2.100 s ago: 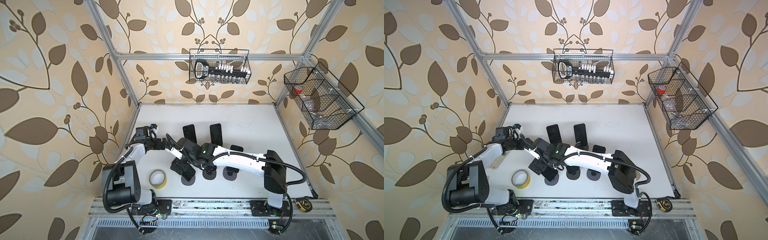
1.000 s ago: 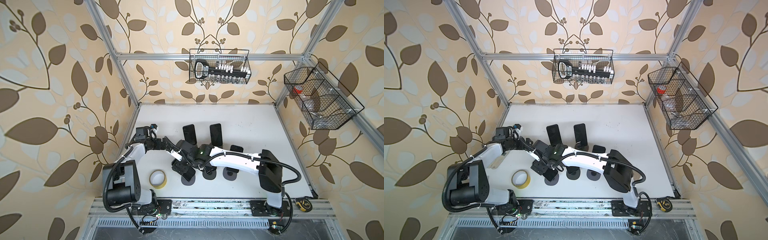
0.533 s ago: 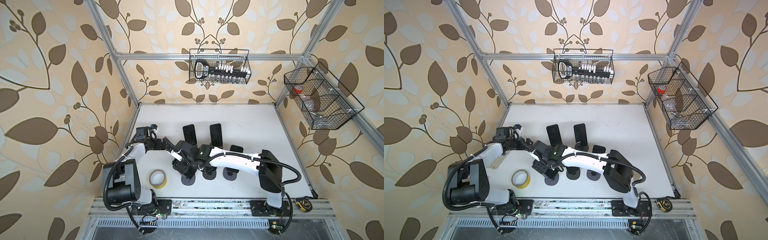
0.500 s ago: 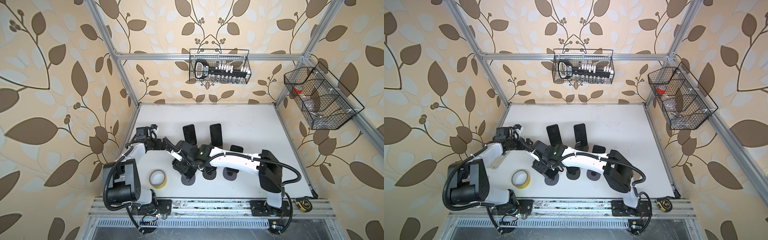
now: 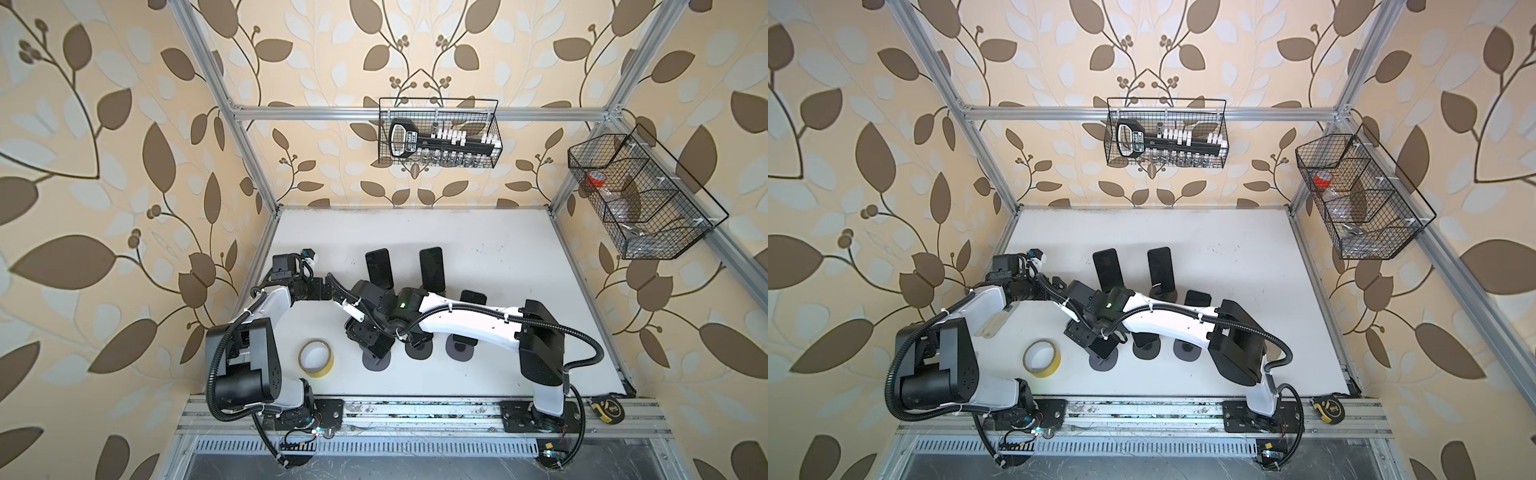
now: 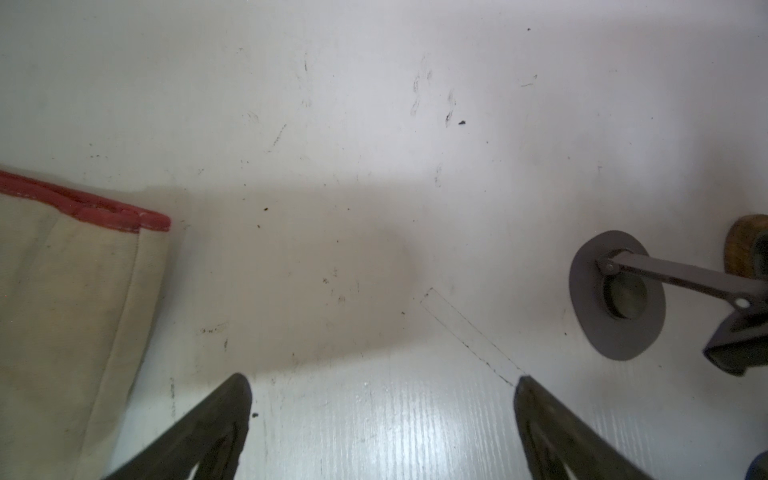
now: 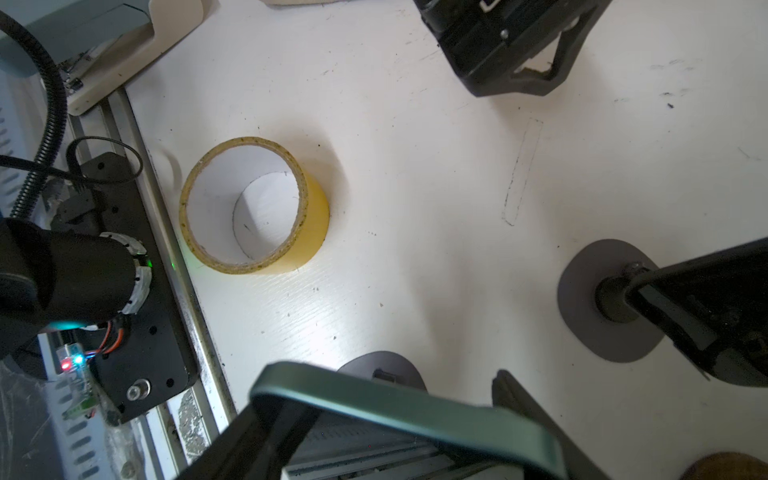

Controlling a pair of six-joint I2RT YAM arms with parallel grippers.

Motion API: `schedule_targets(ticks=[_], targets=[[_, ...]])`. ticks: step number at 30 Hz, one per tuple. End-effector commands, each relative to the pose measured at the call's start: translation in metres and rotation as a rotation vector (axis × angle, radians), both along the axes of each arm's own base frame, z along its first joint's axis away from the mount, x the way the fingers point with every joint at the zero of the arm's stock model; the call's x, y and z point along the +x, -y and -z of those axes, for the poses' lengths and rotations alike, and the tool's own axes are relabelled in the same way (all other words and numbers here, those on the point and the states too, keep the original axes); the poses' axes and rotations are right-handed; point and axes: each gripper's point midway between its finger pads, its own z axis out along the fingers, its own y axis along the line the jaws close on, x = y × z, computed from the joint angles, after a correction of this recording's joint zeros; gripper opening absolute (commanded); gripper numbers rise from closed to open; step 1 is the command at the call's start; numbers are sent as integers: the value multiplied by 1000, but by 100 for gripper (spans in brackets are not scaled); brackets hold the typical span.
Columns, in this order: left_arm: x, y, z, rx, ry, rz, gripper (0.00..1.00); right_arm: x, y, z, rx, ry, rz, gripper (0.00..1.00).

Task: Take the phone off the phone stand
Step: 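Close the right gripper on the green-cased phone's top edge, then lift the green-cased phone off its stand with the right gripper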

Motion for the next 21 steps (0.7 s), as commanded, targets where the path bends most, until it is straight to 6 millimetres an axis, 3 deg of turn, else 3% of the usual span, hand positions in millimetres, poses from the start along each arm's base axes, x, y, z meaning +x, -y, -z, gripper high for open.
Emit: schedule_targets(ticks=[1,10,21], targets=[[10,-3,-15,-13,37,-1,99,-3,-3,-53,92,29,3,70],[10,-3,-15,-14,37,0,99,0,2,-99,223,-32,9,69],[10,-3,-15,-16,36,1,99,52,33,-151,309,18,126,69]])
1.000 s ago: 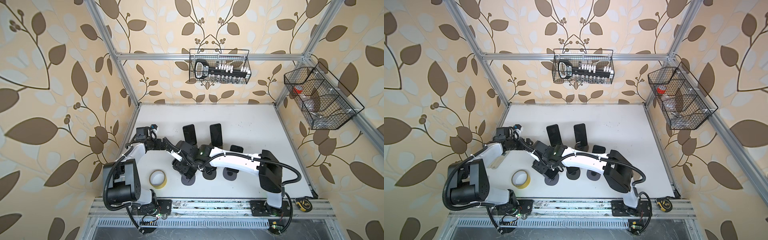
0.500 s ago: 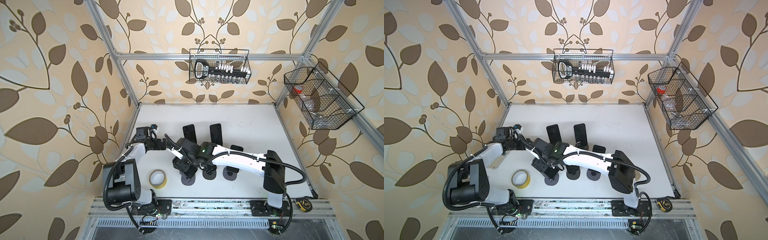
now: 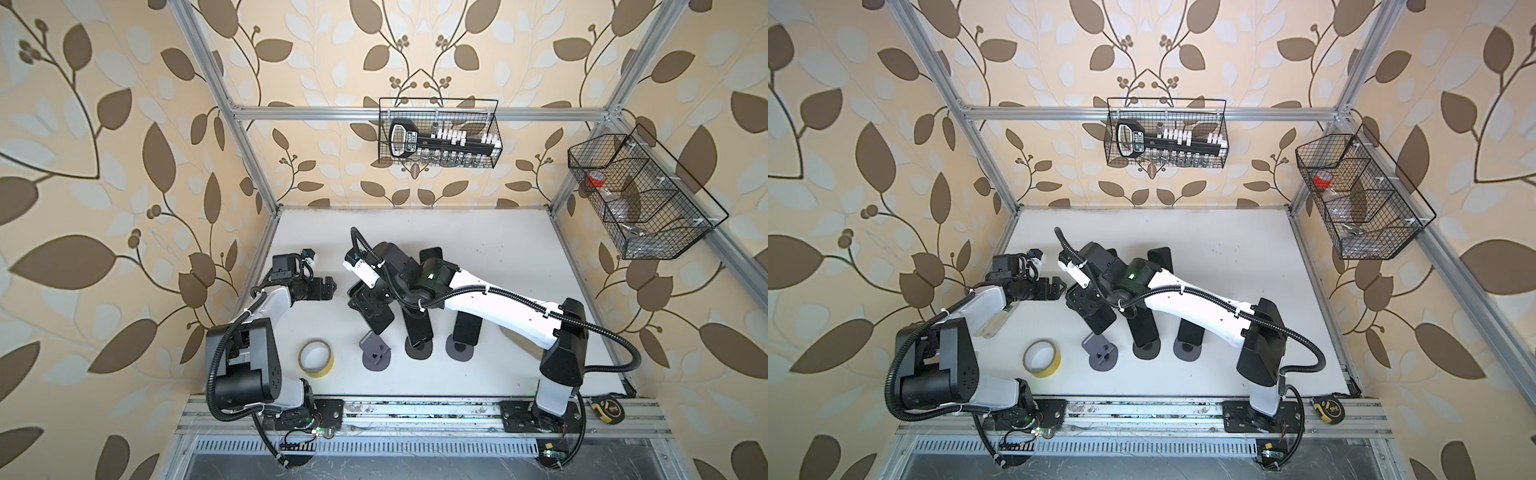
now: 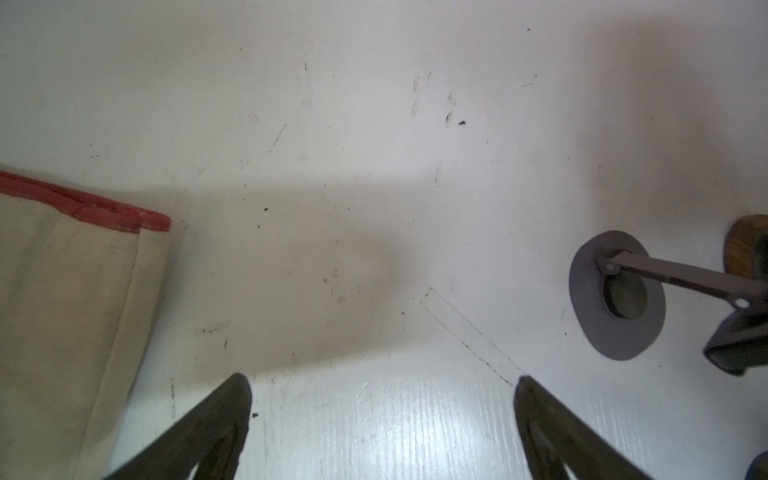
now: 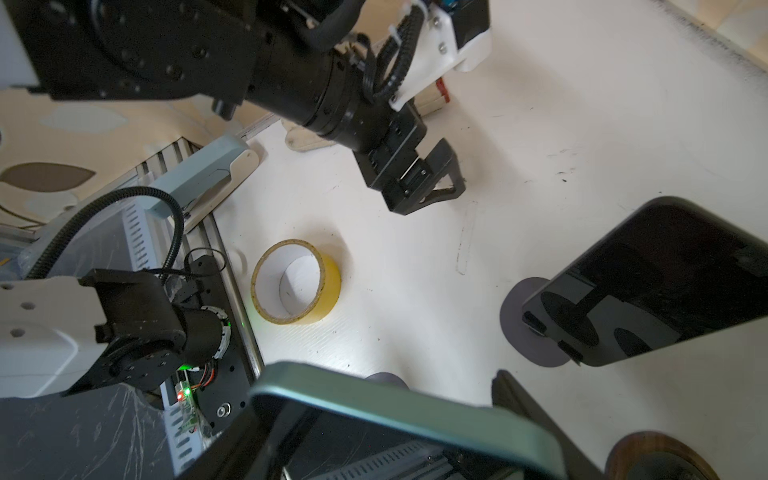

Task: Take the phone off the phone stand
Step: 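Lift the green-cased phone off its stand with the right gripper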

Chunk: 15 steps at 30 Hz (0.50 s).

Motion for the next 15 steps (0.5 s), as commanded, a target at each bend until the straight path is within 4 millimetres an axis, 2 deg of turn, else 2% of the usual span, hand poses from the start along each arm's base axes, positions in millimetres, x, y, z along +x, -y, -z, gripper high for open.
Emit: schedule_targets(ticks=[1,7,15], targets=[[10,-3,-16,-14,37,1,99,13,16,-51,99,35,30,69],[10,-3,-15,-15,34,1,99,47,58,-79,133,70,127,68],[10,-3,-15,-12,35,-1,99,93,146,-101,131,123,315,67]])
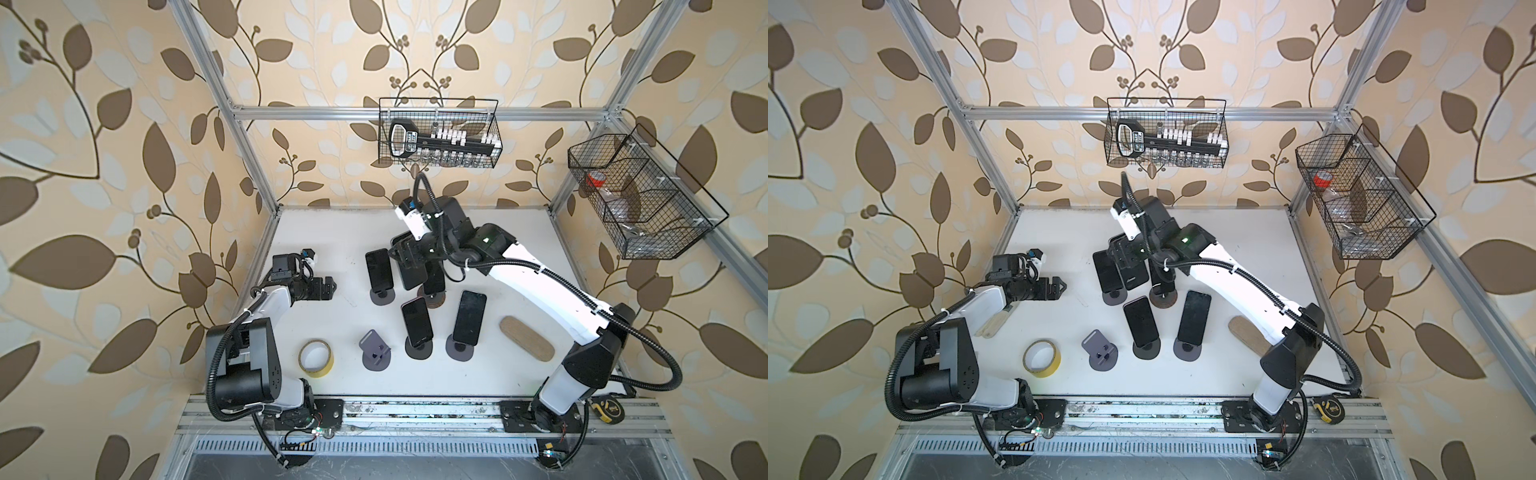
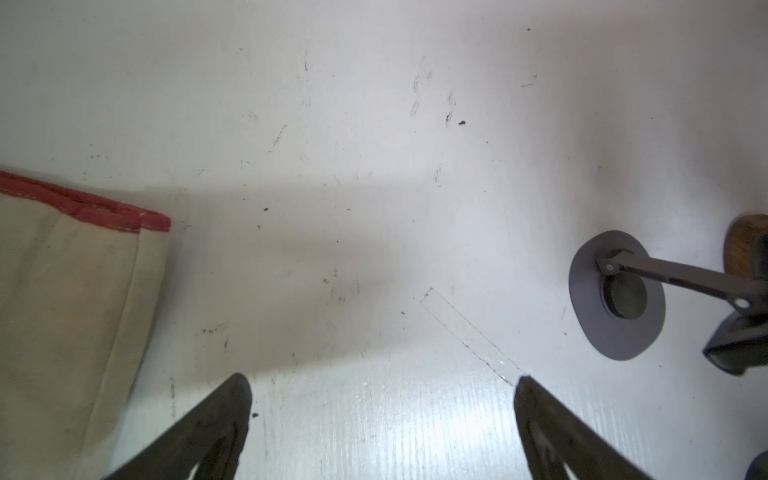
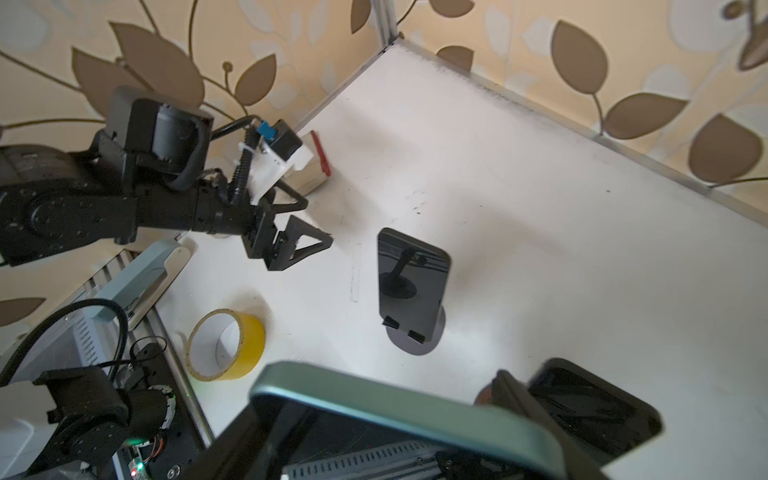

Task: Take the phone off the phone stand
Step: 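Lift the green-cased phone off its stand with the right gripper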

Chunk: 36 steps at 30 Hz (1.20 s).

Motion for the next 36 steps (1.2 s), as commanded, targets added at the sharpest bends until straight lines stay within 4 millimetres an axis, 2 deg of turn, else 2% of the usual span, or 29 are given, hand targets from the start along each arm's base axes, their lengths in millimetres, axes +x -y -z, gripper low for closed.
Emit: schedule_targets(ticks=[1,5,9,14,20,36], targets=[[10,-4,-15,-11,35,-2,99,8,36,-26,29,57,55,67],[10,-4,-14,-11,31,-8,99,26,86,-26,27,62,159,67],[10,-4,-14,-11,32,-7,99,39,135,-12,10,42,272,66],[11,-4,-15,-13,32,-7,99,49,178,7,-3,18,387,66],[9,-3,-14,-13,32,-6,99,57,207,42,-19,-39,465,66],[9,-2,-16,-25,27,-11,99,73,253,137,-84,-195,601,66]])
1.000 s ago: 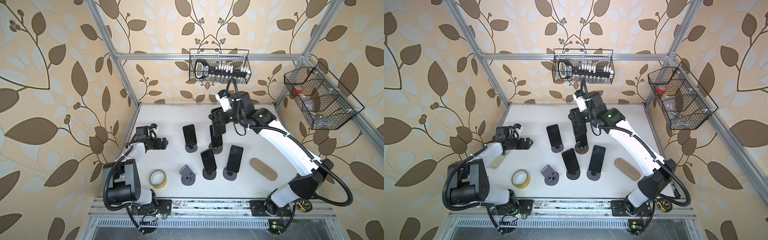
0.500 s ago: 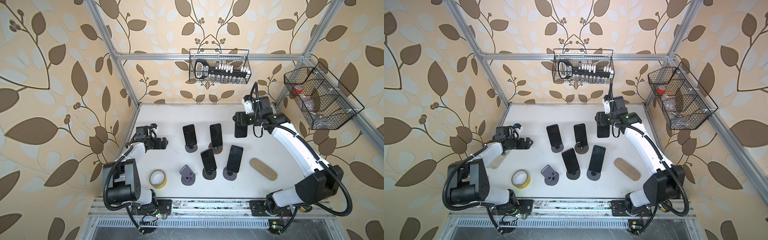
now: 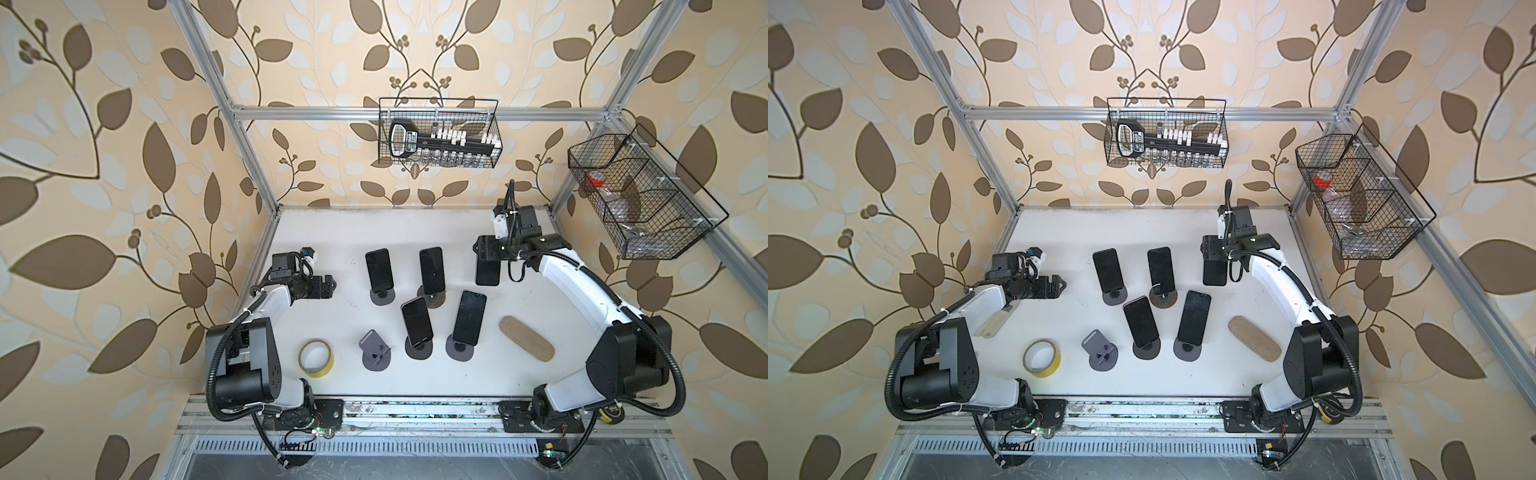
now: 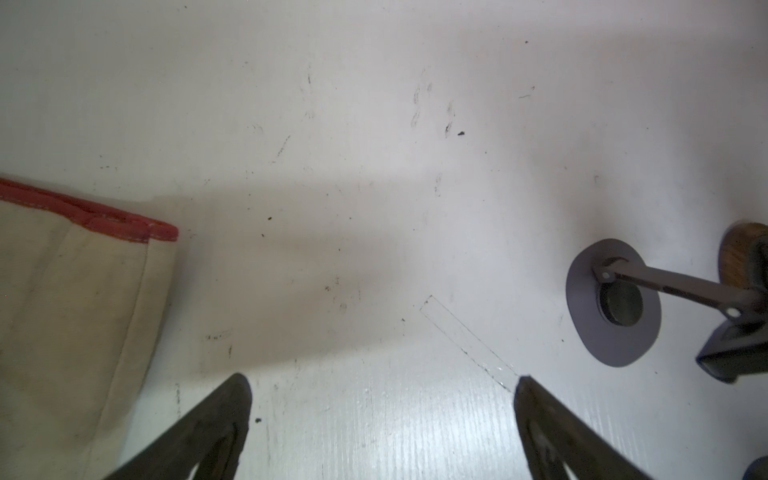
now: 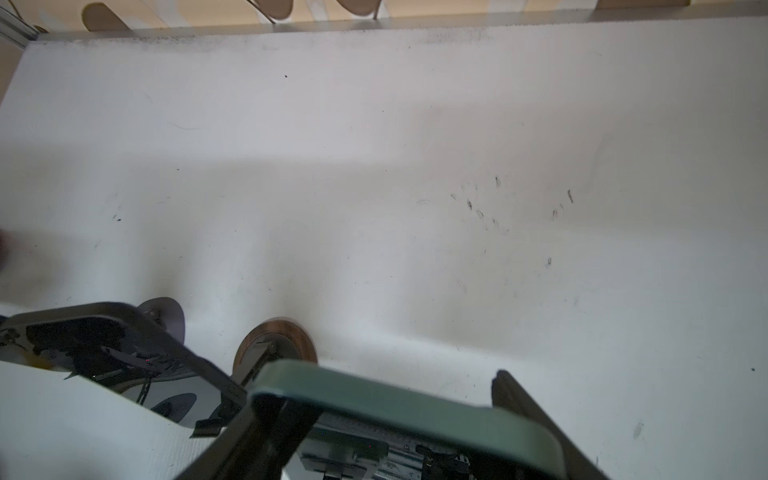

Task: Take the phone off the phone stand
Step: 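Lift the green-cased phone off its stand with the right gripper, then carry the green-cased phone back toward the right arm's side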

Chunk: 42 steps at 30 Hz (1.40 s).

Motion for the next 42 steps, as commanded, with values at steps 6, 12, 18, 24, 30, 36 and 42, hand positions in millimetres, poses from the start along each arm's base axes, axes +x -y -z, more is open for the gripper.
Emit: schedule_targets(ticks=[6,12,18,24,30,36,42], targets=[[6,-2,-11,-26,17,-4,99,11,14,34,-13,-39,49,65],[7,-1,-12,-27,19,-3,99,-6,16,77,-31,-137,55,65],[7,0,-4,-39,-8,-1,99,-24,8,108,-51,-195,33,65],[7,0,-3,-40,-9,-1,99,-38,6,130,-74,-242,25,65],[6,1,0,-46,-22,1,99,-37,3,138,-56,-257,17,66],[6,2,0,-52,-17,10,99,-37,5,153,-61,-290,32,66],[6,3,1,-52,-22,12,99,-37,4,168,-77,-320,41,67]])
